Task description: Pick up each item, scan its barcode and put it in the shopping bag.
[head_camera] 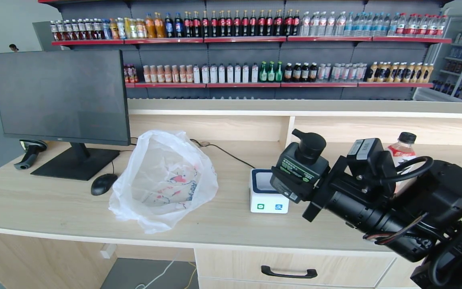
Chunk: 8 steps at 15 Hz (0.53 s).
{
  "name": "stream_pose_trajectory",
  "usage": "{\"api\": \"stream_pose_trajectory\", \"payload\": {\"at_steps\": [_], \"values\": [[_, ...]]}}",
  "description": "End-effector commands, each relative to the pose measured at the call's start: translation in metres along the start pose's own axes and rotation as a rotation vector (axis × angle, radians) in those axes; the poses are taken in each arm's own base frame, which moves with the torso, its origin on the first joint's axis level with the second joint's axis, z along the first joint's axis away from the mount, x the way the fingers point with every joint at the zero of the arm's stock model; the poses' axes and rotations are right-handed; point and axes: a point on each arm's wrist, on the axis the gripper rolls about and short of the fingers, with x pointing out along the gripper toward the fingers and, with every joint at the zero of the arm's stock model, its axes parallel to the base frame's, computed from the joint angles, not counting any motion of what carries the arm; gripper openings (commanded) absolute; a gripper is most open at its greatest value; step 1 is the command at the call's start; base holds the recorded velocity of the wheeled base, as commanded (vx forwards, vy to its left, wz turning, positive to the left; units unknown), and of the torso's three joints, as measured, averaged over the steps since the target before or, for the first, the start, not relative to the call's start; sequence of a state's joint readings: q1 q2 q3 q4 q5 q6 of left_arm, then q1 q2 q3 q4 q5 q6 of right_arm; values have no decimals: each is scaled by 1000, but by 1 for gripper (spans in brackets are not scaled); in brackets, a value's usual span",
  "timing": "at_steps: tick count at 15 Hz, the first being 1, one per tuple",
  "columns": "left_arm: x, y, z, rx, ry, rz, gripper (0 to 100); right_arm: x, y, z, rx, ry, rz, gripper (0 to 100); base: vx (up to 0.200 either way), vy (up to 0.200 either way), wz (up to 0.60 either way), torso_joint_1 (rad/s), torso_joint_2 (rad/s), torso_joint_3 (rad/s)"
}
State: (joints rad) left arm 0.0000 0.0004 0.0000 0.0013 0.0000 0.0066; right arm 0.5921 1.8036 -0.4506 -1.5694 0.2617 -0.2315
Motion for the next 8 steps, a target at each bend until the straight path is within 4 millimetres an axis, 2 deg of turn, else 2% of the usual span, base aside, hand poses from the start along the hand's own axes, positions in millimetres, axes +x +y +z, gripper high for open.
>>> {"api": "stream_pose_trajectory", "payload": {"at_steps": [1,3,7,8], "values": [[0,0,0,0,0,0,100,-2,0,1,-1,-1,0,0,-200,0,0,2,2,2],[0,0,0,0,0,2,100,-2,0,3,-2,-6,-1,0,-200,0,0,0,5,2],[0,0,0,-2,0,2,100,-2,0,2,5,-4,0,0,0,0,0,0,0,0],[0,0,0,-4,0,2,100,-2,0,2,4,-6,-1,0,0,200,0,-36,-2,7]]}}
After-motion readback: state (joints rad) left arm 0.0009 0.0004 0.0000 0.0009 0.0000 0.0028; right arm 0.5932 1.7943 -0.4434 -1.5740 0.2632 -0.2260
